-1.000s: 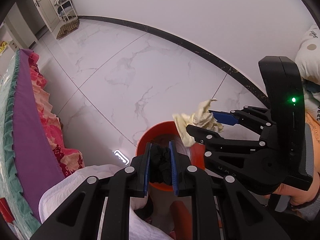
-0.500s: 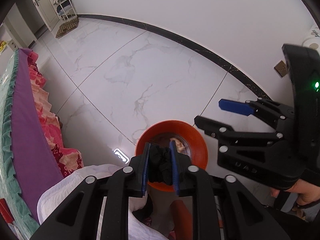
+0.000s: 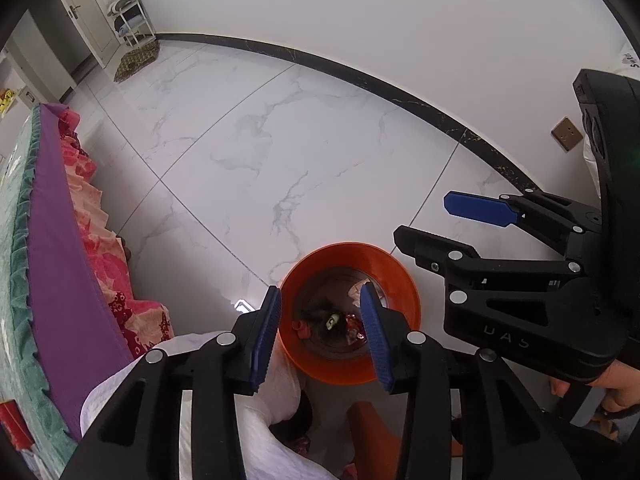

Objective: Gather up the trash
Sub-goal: 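Open the right tool to drop the paper while the left tool releases the scrunchie into the bin, then bring both open tools back above the bed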

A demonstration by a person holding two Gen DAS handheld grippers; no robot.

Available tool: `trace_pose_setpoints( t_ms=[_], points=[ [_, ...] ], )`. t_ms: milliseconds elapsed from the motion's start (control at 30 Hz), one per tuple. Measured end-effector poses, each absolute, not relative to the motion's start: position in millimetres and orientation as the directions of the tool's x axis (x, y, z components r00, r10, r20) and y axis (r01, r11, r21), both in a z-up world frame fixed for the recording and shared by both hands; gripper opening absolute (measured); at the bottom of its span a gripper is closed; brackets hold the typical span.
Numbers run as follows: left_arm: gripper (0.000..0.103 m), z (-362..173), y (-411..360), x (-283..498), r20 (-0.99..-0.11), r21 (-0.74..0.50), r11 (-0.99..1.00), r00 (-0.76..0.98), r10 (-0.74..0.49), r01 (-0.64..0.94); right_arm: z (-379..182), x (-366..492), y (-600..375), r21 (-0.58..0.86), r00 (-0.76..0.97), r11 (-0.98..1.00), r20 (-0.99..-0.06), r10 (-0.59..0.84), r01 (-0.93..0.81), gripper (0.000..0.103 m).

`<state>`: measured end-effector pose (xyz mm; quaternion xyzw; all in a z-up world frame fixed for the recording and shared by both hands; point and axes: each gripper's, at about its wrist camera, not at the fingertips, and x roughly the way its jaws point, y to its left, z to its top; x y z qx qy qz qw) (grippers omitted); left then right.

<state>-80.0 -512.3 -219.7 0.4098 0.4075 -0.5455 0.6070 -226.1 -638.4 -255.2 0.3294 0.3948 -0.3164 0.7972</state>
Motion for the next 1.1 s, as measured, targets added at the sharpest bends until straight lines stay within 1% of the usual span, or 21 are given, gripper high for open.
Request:
trace_pose_setpoints(
  t_ms=[33,100,133,467,700,900,1000,1100],
  points=[
    [0.049,-221,-512,-80,-0.942,0.056,0.069,0.076,-0.326,0.996,-255,-226,-639,0.276,0.488,0.583,-0.838,-0.244,0.764,0.058],
    [0.057,-220,-512,-80,-0.939,0.069,0.074,0.090,-0.333,0.995,-255,-227,-639,0.273,0.487,0.582,-0.838,-0.247,0.766,0.058],
    [0.058,-220,-512,-80,-0.936,0.073,0.076,0.095,-0.339,0.994,-255,-228,-639,0.276,0.489,0.582,-0.837,-0.246,0.765,0.058],
    [0.058,-214,-509,-78,-0.933,0.071,0.072,0.092,-0.347,0.995,-245,-228,-638,0.275,0.495,0.578,-0.827,-0.265,0.768,0.058],
    [0.058,-176,-482,-65,-0.899,0.077,0.131,0.125,-0.419,0.988,-208,-216,-626,0.288,0.554,0.623,-0.781,-0.286,0.727,0.058],
    [0.058,-131,-429,-42,-0.846,0.103,0.252,0.218,-0.487,0.962,-150,-180,-589,0.293,0.666,0.740,-0.695,-0.270,0.606,0.058],
    [0.058,-110,-391,-22,-0.817,0.102,0.354,0.281,-0.503,0.930,-121,-154,-563,0.290,0.723,0.805,-0.651,-0.230,0.517,0.058],
    [0.058,-93,-356,-7,-0.790,0.101,0.444,0.343,-0.508,0.890,-99,-123,-529,0.284,0.769,0.867,-0.619,-0.159,0.408,0.058]
  ],
)
